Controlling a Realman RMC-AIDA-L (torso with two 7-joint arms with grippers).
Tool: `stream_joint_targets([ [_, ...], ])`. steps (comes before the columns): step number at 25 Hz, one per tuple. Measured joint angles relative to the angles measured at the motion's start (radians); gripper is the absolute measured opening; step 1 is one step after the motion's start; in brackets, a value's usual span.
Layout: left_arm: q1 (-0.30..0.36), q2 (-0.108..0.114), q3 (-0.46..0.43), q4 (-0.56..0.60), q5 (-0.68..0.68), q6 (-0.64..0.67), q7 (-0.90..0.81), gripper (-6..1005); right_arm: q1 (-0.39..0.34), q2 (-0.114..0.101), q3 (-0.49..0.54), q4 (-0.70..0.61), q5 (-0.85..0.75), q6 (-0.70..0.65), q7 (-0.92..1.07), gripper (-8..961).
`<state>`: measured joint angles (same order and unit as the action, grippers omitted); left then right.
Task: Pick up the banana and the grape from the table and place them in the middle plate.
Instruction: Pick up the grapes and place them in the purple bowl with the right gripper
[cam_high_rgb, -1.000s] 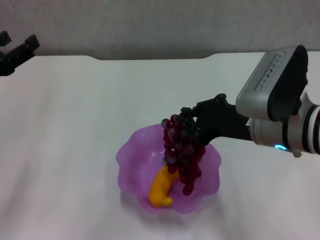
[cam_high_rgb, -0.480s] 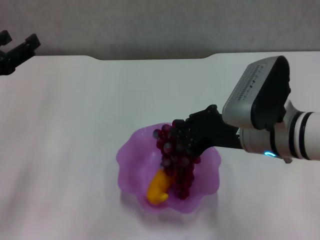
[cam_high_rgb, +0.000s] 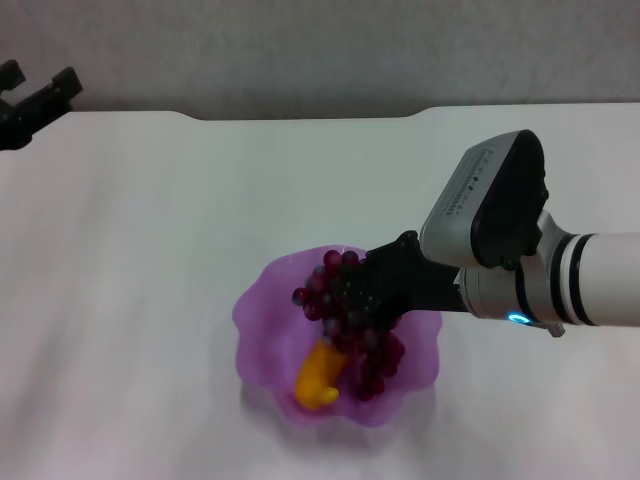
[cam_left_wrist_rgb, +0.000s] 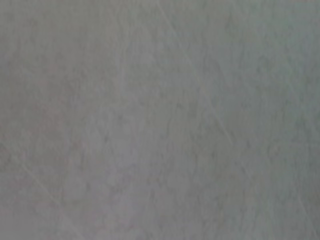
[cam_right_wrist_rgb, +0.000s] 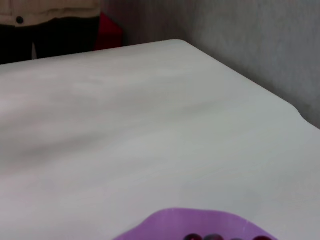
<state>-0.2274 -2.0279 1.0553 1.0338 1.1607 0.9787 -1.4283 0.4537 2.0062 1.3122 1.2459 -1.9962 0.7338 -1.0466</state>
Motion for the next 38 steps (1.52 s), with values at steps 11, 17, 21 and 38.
stream_joint_targets([
  [11,-0.003,0.000,0.000,0.000,0.009,0.000,-0.004,877,0.047,0.000,0.001,-0.113,0.051,-0.008,-0.033,136],
  [17,-0.004,0.000,0.000,0.000,0.010,0.000,-0.006,876,0.059,0.000,0.002,-0.135,0.059,-0.015,-0.035,135],
  [21,-0.004,0.000,0.000,0.000,0.010,0.000,-0.006,876,0.060,-0.001,0.004,-0.136,0.063,-0.020,-0.036,140],
  [38,-0.004,0.000,0.000,0.000,0.010,0.000,-0.006,876,0.099,-0.002,0.021,-0.188,0.090,0.002,-0.027,267],
])
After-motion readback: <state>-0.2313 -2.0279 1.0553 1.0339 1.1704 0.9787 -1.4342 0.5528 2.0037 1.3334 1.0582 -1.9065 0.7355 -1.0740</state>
